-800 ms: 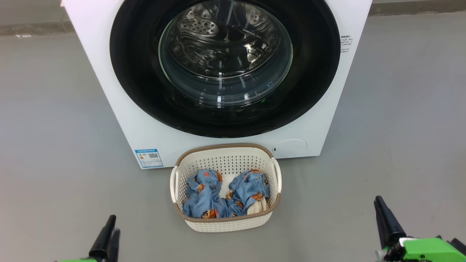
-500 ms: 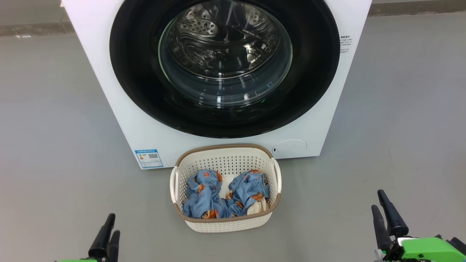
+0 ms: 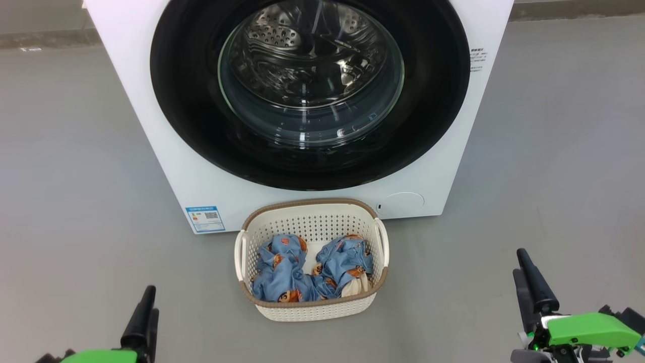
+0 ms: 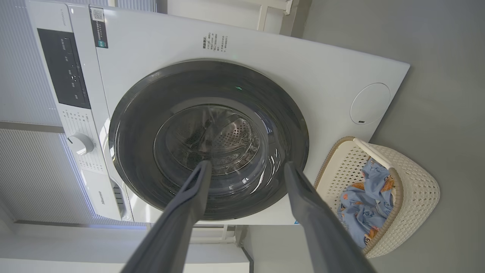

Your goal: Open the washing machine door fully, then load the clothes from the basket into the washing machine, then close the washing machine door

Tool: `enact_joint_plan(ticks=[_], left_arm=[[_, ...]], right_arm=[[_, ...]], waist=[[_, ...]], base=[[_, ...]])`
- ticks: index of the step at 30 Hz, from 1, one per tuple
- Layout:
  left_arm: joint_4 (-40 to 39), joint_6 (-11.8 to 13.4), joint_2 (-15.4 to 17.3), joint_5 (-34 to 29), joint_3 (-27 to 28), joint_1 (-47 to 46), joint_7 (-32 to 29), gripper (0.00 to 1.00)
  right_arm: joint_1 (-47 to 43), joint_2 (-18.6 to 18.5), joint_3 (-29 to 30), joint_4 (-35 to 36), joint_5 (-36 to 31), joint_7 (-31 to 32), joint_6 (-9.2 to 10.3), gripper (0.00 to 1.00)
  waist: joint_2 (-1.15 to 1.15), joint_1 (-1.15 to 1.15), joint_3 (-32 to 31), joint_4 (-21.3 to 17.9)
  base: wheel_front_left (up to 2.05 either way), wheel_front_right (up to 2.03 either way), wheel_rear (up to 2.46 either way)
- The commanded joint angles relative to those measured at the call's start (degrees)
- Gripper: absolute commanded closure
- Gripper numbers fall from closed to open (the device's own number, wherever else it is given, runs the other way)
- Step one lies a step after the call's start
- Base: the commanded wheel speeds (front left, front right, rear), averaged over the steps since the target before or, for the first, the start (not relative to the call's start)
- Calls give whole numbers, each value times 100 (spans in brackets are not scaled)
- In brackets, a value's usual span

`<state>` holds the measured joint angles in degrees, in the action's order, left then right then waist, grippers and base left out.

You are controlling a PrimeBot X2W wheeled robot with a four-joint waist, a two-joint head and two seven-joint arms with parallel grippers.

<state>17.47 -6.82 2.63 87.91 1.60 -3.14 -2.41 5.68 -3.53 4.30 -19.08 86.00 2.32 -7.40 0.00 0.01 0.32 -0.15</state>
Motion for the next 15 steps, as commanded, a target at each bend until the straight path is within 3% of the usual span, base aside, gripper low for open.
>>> enact_joint_plan(ticks=[1,15], left_arm=[[-192,-26,112,-108,21,-294,64,0],[-312,-32,218,-923,-104,-389,301,0]], right_arm=[[292,-74,-85,172,-134,-67,-2,0],[471,-167,-299,192,-952,-302,-3,0]], waist=[[0,-1,2,1],[0,-1,14,-1]], base=[[0,0,0],[0,0,0]])
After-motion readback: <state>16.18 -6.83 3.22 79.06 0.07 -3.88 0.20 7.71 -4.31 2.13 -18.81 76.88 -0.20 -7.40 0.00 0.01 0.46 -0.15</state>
